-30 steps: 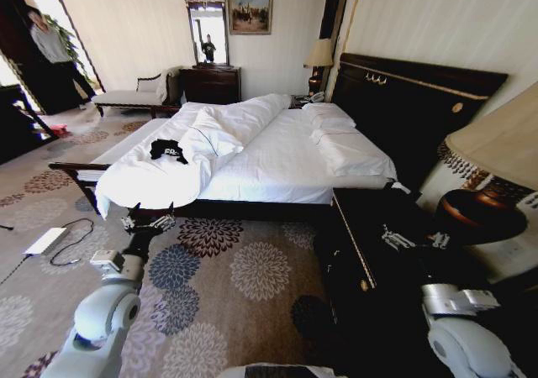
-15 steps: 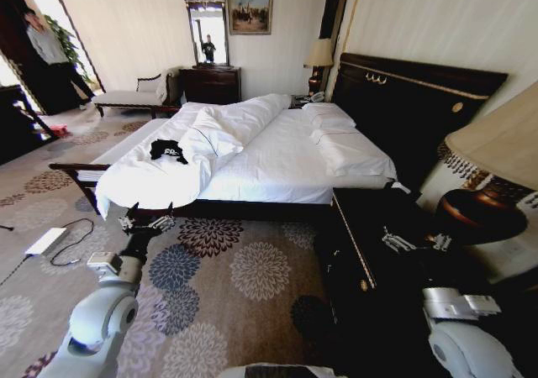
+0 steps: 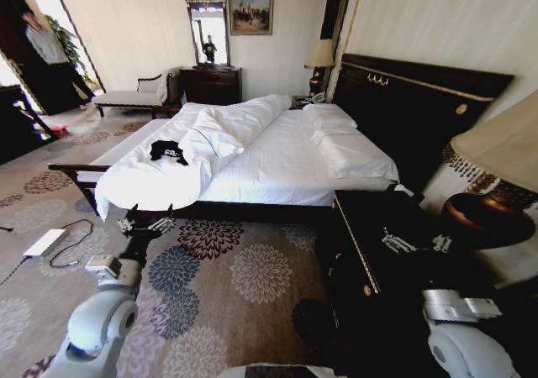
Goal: Fold the clothes on the bed.
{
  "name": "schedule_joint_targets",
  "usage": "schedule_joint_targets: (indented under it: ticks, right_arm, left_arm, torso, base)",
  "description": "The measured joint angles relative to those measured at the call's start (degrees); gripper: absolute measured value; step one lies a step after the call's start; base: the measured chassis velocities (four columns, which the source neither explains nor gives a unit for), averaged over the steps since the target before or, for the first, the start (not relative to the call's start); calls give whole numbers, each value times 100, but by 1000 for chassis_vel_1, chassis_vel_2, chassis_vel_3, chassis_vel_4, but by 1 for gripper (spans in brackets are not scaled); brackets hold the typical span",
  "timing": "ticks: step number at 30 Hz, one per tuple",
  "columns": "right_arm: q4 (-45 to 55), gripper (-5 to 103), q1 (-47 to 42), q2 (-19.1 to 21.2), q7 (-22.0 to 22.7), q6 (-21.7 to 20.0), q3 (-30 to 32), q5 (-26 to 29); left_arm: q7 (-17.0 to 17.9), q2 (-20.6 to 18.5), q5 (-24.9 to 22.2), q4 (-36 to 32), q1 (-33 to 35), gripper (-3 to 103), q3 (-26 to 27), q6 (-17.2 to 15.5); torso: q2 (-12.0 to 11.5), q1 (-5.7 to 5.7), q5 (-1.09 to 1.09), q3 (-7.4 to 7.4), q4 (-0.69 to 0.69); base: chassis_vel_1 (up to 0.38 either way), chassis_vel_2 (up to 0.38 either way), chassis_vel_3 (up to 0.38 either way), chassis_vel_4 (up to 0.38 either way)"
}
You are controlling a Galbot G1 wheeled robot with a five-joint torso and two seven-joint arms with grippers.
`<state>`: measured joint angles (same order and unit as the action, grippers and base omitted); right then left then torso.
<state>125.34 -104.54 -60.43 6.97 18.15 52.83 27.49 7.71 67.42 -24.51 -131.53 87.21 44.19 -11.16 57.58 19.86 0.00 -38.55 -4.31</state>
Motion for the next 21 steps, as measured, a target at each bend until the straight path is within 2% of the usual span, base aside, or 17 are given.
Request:
schedule_joint_targets:
  ticks: [21]
  right_arm:
    - [-212, 100, 165, 6, -15, 19, -82, -26]
  left_arm:
    - [1, 142, 132, 151, -15, 100, -69, 39]
  torso:
    - [-1, 2, -1, -1, 0]
  base:
    - [-97, 100, 99, -99]
